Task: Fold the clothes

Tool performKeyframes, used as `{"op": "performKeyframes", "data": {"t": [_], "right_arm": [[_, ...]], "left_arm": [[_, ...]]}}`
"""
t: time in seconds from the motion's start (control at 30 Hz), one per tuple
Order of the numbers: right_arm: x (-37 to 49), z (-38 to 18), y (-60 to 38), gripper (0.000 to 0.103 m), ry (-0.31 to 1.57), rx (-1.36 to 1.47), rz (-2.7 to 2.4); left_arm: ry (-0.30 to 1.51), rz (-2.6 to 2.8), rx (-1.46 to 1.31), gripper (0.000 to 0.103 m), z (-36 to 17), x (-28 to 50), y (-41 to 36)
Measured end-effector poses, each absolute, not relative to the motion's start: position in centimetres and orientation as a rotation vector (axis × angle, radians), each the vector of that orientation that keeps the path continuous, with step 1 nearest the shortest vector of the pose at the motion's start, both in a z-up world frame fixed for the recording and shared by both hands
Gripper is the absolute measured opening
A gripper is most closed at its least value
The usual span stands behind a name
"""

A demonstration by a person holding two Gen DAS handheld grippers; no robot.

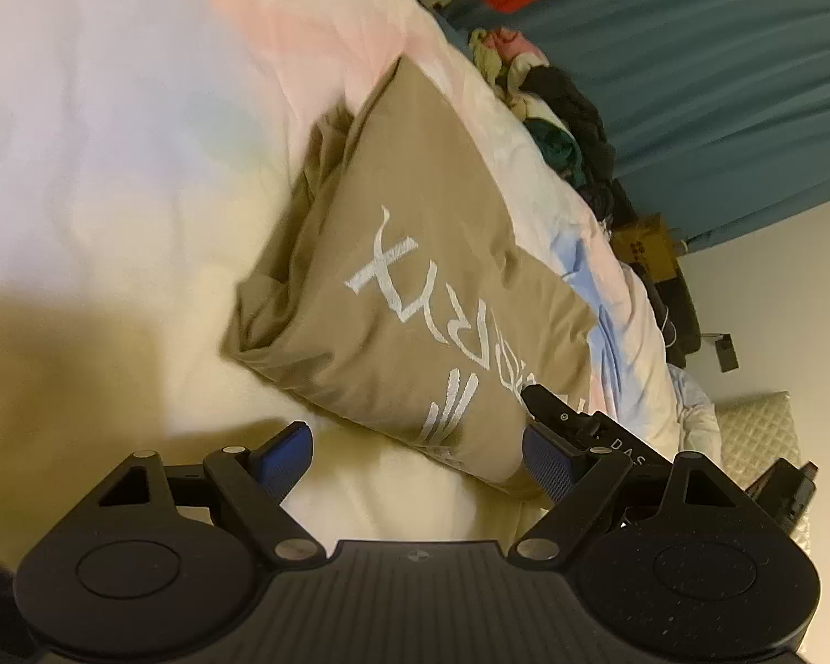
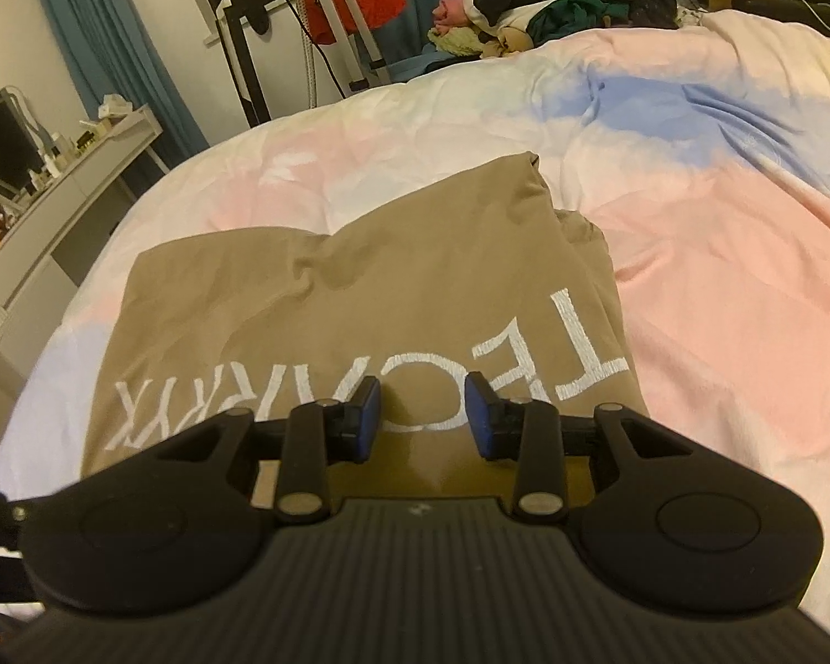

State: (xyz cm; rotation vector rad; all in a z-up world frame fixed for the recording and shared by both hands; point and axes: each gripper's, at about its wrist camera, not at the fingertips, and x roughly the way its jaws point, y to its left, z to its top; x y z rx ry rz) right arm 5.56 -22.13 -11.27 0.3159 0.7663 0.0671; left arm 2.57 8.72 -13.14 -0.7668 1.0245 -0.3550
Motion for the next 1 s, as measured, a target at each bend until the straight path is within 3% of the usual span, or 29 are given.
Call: {"op": "performKeyframes", "data": {"t": [0.2,0.27,0.4,0.43,0.47,0.5,0.53,0.77,1.0], "right_arm": [[5.6,-11.2,-22.3,0.036,0.766,0.329,0.065],[5.4,-11.1,-22.6,0.038,0.766,0.362,0.07],[4.4,-10.4,-23.3,0.039,0.759,0.517,0.163],[4.1,-10.4,-23.3,0.049,0.763,0.579,0.215],[3.9,-10.5,-23.2,0.072,0.77,0.654,0.271],[3.7,-10.7,-23.1,0.083,0.776,0.724,0.322],[3.6,-11.0,-22.9,0.088,0.786,0.776,0.36],[4.4,-15.3,-22.8,0.086,0.936,1.142,0.463],[3.6,-16.1,-25.1,0.088,0.882,1.209,0.268]], "left_arm": [[1.053,-0.281,-0.863,0.081,-15.8,4.6,8.6],[1.004,-0.253,-0.911,0.073,-15.7,4.5,9.3],[0.931,-0.211,-0.985,0.04,-15.7,3.8,10.6],[0.918,-0.208,-0.994,0.035,-15.7,3.7,10.8],[0.905,-0.208,-0.997,0.027,-15.6,3.5,10.9],[0.892,-0.212,-0.995,0.024,-15.5,3.4,10.9],[0.877,-0.219,-0.988,0.02,-15.3,3.3,10.9],[0.832,-0.225,-1.021,0.015,-14.9,3.2,11.0],[0.789,-0.231,-1.078,0.015,-14.7,3.1,11.5]]}}
